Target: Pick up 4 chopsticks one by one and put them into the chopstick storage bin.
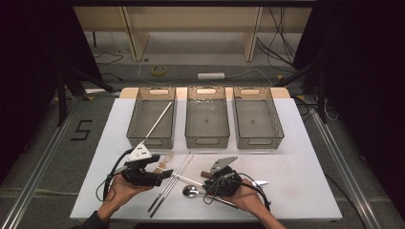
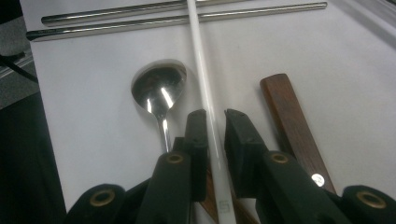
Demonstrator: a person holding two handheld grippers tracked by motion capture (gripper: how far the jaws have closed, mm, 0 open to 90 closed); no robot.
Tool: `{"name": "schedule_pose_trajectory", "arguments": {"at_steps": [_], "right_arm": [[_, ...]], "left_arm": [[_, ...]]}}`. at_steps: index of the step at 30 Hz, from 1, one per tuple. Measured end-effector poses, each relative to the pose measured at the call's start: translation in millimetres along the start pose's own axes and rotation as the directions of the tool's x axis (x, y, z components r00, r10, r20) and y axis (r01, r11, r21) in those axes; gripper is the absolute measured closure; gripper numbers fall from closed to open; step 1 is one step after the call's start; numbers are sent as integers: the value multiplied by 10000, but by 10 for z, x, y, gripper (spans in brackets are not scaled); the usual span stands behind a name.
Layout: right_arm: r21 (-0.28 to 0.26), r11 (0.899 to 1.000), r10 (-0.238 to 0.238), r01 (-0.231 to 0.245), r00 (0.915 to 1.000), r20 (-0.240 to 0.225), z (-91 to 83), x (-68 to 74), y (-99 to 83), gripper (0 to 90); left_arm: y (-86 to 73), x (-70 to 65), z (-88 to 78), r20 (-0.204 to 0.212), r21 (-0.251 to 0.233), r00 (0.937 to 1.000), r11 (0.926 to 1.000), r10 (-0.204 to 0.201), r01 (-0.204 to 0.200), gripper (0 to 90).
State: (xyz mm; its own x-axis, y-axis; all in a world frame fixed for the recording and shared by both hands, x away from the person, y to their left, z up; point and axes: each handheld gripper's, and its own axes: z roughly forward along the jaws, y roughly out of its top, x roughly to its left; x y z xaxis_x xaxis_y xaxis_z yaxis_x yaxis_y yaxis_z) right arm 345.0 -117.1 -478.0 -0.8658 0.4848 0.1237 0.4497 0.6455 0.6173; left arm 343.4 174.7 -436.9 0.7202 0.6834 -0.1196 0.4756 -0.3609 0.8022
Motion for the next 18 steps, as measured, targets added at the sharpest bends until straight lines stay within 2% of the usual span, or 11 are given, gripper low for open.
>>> {"name": "schedule_pose_trajectory", "arguments": {"at_steps": [5,13,18], "right_arm": [[76,10000,6,-6,10000,-47,36,4,16,809],[206,9985,-507,508,9987,-64,43,42,43,845],[103,9955,-946,947,9955,-72,-21,42,58,847]], "left_arm": [[0,-4,-2,-3,3,10000,10000,37,-37,247],[3,-14,9,22,48,9999,9999,158,-158,247],[12,-42,26,147,164,9994,9994,301,-303,248]]}}
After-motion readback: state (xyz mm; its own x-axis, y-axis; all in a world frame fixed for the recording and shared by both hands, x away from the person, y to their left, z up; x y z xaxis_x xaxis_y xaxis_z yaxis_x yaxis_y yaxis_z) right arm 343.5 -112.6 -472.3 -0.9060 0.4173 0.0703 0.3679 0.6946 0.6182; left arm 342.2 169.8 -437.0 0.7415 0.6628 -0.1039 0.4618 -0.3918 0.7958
